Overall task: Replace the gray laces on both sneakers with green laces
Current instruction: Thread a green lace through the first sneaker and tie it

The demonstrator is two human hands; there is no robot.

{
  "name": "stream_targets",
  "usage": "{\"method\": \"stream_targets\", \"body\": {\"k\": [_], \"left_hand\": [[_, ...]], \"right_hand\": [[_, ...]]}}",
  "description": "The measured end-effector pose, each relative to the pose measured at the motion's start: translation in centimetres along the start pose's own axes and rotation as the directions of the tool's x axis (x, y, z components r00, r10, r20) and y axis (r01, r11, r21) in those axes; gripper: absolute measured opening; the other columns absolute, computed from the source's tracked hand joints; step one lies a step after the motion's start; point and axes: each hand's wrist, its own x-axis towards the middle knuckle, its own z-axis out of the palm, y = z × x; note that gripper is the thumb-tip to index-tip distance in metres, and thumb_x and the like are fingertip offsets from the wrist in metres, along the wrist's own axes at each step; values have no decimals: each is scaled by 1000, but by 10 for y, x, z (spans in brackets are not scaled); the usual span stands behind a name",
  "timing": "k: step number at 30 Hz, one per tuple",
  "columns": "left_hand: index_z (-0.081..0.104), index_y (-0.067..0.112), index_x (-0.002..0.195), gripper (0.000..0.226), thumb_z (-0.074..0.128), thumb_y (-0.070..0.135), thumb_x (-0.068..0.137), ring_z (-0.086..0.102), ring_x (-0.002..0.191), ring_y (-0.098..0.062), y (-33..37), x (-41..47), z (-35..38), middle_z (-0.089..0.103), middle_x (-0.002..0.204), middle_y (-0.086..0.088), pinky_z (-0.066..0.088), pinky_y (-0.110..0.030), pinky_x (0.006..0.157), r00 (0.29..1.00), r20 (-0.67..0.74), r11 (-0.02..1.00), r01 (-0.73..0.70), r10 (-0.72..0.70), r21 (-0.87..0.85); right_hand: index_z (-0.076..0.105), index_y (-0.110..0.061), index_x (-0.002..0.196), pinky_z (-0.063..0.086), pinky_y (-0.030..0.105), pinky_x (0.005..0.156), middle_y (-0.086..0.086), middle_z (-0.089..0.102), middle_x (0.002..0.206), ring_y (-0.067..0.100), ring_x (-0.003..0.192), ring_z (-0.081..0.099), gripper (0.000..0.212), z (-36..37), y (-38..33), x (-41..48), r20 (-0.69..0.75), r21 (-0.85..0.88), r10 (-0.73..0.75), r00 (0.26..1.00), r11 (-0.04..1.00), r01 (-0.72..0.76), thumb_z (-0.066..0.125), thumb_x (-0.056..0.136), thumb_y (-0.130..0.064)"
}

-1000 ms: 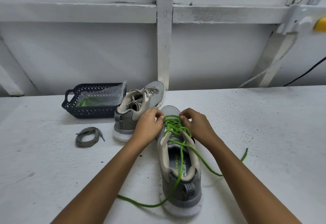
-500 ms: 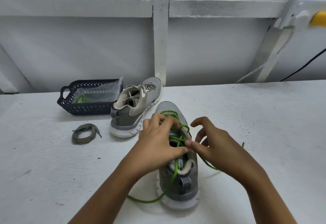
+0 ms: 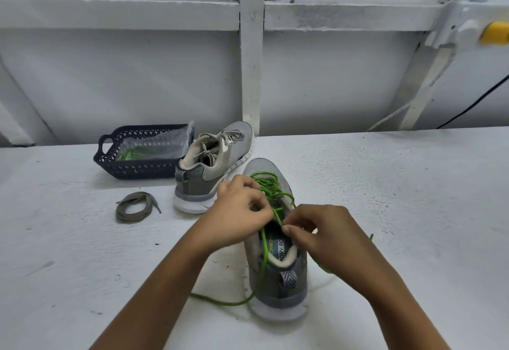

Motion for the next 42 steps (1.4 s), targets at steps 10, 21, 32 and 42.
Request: {"method": "stream_targets", "body": {"k": [10, 21, 32, 42], "left_hand": [[60, 31, 78, 11, 68, 26, 84, 29, 120, -11, -14, 0, 3, 42, 117, 10, 23, -20, 97, 986, -108, 992, -127, 127, 3], [57, 31, 92, 12, 47, 32, 86, 52, 72, -6, -31, -2, 11, 56, 82, 12, 38, -33, 64, 771, -252, 780, -450, 585, 434], [59, 24, 93, 9, 53, 24, 87, 51, 83, -10, -42, 1, 15, 61, 87, 8, 32, -28, 68, 702, -262, 734, -537, 662, 415], [65, 15, 84, 6, 64, 14, 78, 51, 72, -1, -33, 1, 20, 61, 75, 6, 35, -4, 67, 820, -416, 890, -453, 394, -49]], "right_hand": [[73, -30, 93, 46, 27, 70, -6, 69, 83, 9, 80, 61, 12, 13, 0, 15, -40, -91, -86, 996, 992, 82, 66, 84, -26], [74, -22, 94, 31, 7, 64, -7, 41, 86, -2, 72, 42, 11, -12, -2, 49, 117, -132, -210, 971, 966, 224, 66, 86, -22], [68, -18, 87, 42, 29, 71, 7, 49, 95, 18, 81, 51, 5, -20, -20, 71, 406, -231, -204, 891, 920, 316, 66, 82, -18], [49, -23, 89, 36, 25, 49, -5, 51, 52, 16, 49, 50, 3, -13, -2, 69, -231, -92, -74, 970, 994, 53, 50, 90, -20]]}}
